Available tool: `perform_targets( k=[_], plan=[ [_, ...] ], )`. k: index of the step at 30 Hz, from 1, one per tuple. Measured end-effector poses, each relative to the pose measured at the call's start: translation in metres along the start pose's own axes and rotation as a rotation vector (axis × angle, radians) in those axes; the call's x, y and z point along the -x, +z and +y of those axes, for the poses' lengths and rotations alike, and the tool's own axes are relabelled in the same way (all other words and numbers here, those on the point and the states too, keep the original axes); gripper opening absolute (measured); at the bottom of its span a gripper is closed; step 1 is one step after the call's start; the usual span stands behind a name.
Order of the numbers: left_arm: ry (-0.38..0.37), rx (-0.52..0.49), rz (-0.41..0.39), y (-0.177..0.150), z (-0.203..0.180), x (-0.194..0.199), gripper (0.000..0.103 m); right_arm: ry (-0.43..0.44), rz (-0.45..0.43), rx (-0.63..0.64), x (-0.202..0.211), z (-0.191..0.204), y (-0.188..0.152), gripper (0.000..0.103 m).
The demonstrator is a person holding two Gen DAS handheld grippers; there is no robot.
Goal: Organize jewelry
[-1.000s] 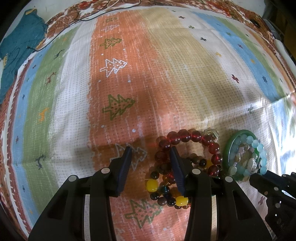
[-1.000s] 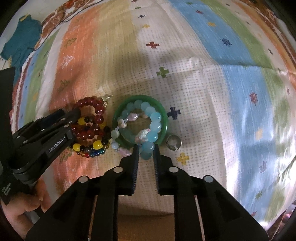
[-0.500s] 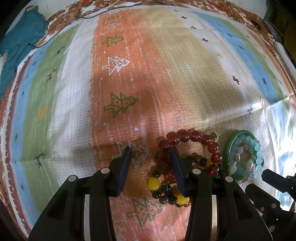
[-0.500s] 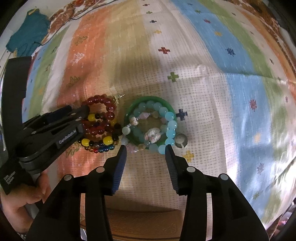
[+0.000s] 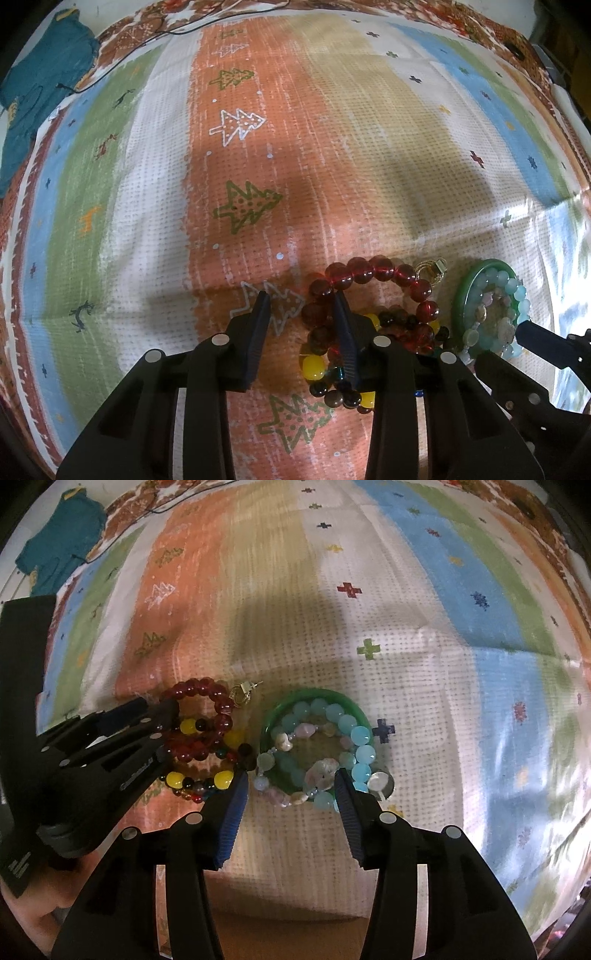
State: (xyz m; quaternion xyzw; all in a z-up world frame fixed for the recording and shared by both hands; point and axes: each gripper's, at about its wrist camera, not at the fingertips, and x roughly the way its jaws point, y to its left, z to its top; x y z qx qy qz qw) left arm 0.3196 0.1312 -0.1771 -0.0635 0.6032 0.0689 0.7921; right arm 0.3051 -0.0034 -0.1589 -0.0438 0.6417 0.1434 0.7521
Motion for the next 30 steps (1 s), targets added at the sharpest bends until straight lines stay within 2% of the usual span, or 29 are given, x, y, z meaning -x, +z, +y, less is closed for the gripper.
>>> perform_targets(
  k=[3, 15, 19, 22, 28, 30],
  plan=[
    [0.008, 0.018, 0.005, 0.000, 0.004, -0.001, 0.026, 0.005, -0.004, -0.005, -0.002, 0.000, 0.003, 0.049],
    [0.001, 0.015, 0.003, -0.005, 0.012, -0.004, 0.025, -0.003, -0.020, 0.002, -0.014, 0.003, 0.016, 0.048],
    [0.003, 0.015, 0.002, -0.007, 0.010, -0.005, 0.025, -0.016, -0.029, 0.016, -0.015, 0.004, 0.019, 0.023],
    [0.004, 0.014, 0.001, -0.007, 0.009, -0.005, 0.025, -0.020, -0.033, 0.017, -0.017, 0.004, 0.021, 0.013],
    [0.010, 0.012, -0.001, -0.008, 0.005, -0.005, 0.023, -0.006, -0.054, 0.027, -0.014, -0.001, 0.016, 0.009],
    [0.014, 0.015, -0.003, -0.008, 0.002, -0.005, 0.016, 0.003, -0.055, 0.027, -0.009, -0.009, 0.012, 0.009]
  ],
)
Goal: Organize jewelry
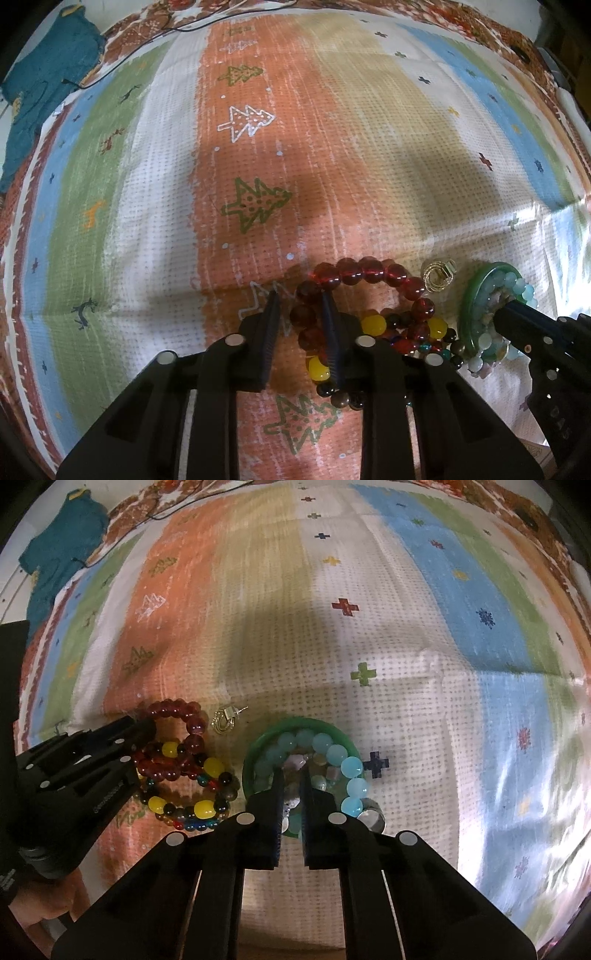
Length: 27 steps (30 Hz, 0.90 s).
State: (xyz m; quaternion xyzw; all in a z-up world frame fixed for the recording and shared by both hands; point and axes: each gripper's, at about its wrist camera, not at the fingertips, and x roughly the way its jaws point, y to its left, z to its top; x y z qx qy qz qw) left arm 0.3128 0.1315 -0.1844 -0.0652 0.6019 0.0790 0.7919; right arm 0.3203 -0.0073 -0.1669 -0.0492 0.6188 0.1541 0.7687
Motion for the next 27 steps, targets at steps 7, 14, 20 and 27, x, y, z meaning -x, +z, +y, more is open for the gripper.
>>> perform_targets(
  k=[7, 14, 20, 27],
  plan=[
    [0.013, -0.005, -0.002, 0.002, -0.002, 0.004, 0.016, 0.016, -0.012, 0.004, 0.015, 0.000, -0.007, 0.007],
    [0.010, -0.004, -0.002, -0.001, -0.007, 0.007, 0.016, 0.013, -0.017, 0.004, 0.022, -0.003, -0.014, 0.007],
    [-0.007, 0.017, -0.002, -0.001, -0.002, 0.012, 0.015, 0.007, -0.040, 0.012, 0.034, -0.005, -0.016, 0.007],
    [-0.023, 0.031, -0.037, -0.001, -0.004, 0.034, 0.013, -0.003, -0.062, 0.030, 0.049, -0.004, -0.021, 0.001]
  ],
)
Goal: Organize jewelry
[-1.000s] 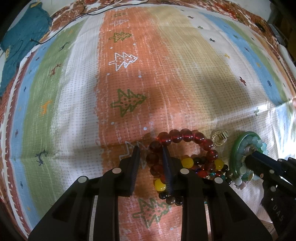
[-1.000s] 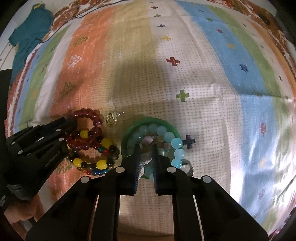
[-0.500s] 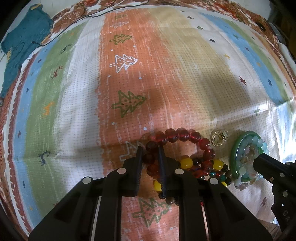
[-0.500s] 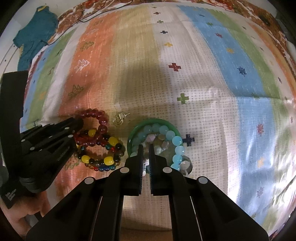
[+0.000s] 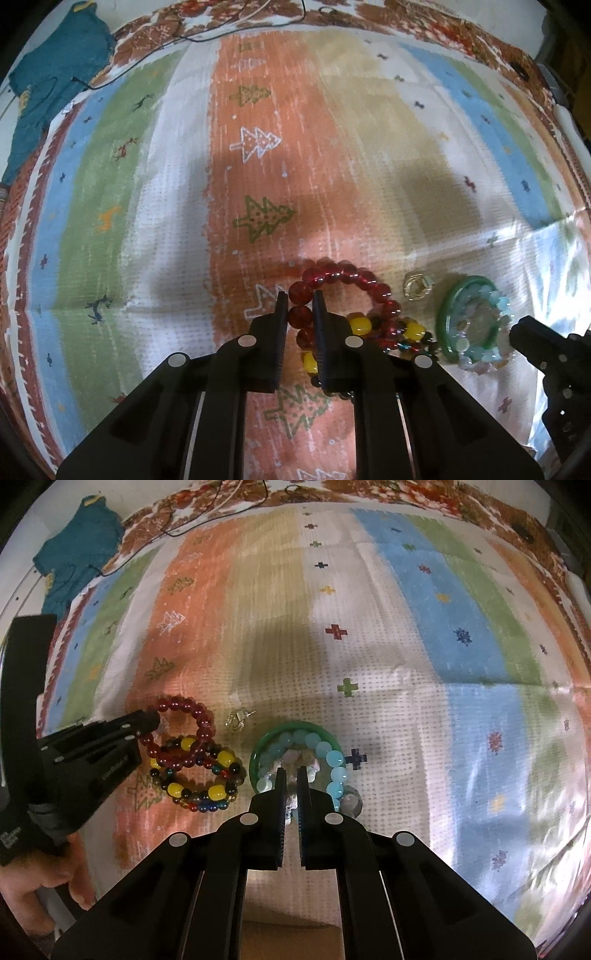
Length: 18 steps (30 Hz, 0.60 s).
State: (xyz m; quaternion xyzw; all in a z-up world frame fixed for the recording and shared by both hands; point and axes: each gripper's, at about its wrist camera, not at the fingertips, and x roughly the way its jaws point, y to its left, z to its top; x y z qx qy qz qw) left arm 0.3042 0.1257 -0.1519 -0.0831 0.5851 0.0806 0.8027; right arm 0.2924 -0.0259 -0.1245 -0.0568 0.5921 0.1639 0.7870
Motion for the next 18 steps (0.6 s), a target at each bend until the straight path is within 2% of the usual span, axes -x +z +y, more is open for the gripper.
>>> perform_targets(
  k=[7, 18],
  plan=[
    [-0.001, 0.002, -0.016, -0.004, -0.001, 0.012, 0.013, -0.008, 0.004, -0.007, 0.003, -0.005, -0.004, 0.001],
    [0.005, -0.016, 0.027, -0.008, 0.001, -0.002, 0.013, 0.018, 0.084, -0.024, -0.014, -0.003, -0.004, 0.001]
  ],
)
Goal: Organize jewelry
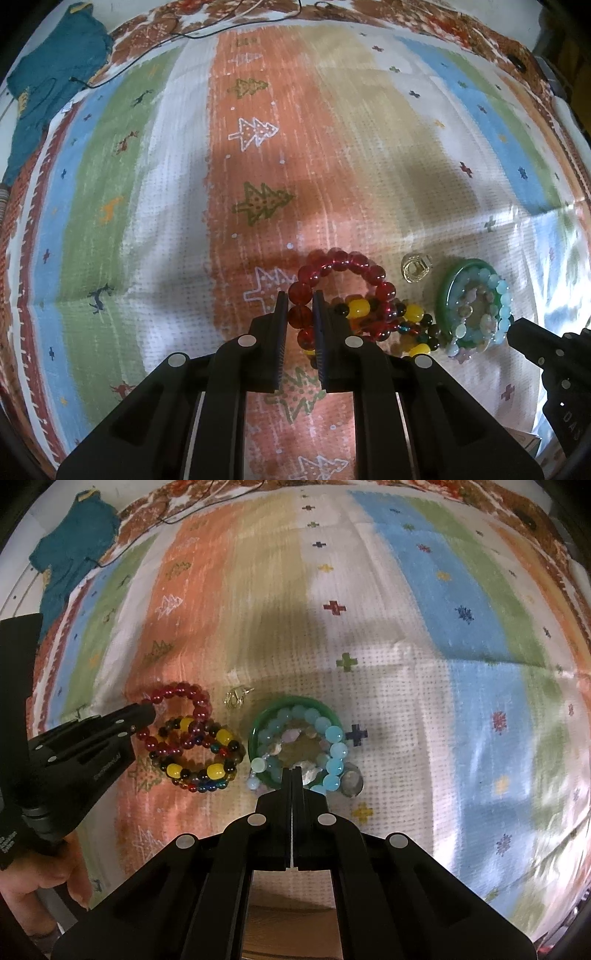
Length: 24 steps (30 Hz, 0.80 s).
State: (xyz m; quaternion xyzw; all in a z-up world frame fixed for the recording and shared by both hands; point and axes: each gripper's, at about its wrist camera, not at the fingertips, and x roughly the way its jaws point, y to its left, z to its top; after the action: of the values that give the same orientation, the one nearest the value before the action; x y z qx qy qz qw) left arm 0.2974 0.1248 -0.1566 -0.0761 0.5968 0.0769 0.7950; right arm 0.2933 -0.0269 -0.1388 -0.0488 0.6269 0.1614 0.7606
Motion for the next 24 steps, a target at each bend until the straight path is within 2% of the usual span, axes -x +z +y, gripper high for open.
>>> perform_targets(
  k=[6, 7, 8, 9, 10, 24],
  plan=[
    [0.001, 0.003, 0.008, -0.001, 0.002, -0.004, 0.013, 0.003, 0.016, -0.012, -0.005, -0.003, 0.001, 0.001],
    [0.003, 0.001, 0.009, 0.000, 0.002, -0.005, 0.013, 0.005, 0.020, -0.012, -0.006, -0.002, 0.001, 0.006],
    [0.005, -0.001, 0.009, 0.000, 0.001, -0.005, 0.013, 0.008, 0.018, -0.010, -0.006, -0.002, 0.002, 0.033],
    [0.008, -0.005, 0.010, 0.001, 0.000, -0.006, 0.013, 0.011, 0.008, -0.003, -0.005, -0.001, 0.002, 0.049],
    [0.011, -0.008, 0.010, 0.001, 0.000, -0.006, 0.013, 0.002, -0.002, 0.008, -0.005, 0.001, 0.002, 0.054],
    [0.024, -0.011, 0.020, 0.005, -0.001, -0.018, 0.013, -0.008, 0.022, -0.007, -0.019, 0.003, 0.012, 0.054]
  ],
)
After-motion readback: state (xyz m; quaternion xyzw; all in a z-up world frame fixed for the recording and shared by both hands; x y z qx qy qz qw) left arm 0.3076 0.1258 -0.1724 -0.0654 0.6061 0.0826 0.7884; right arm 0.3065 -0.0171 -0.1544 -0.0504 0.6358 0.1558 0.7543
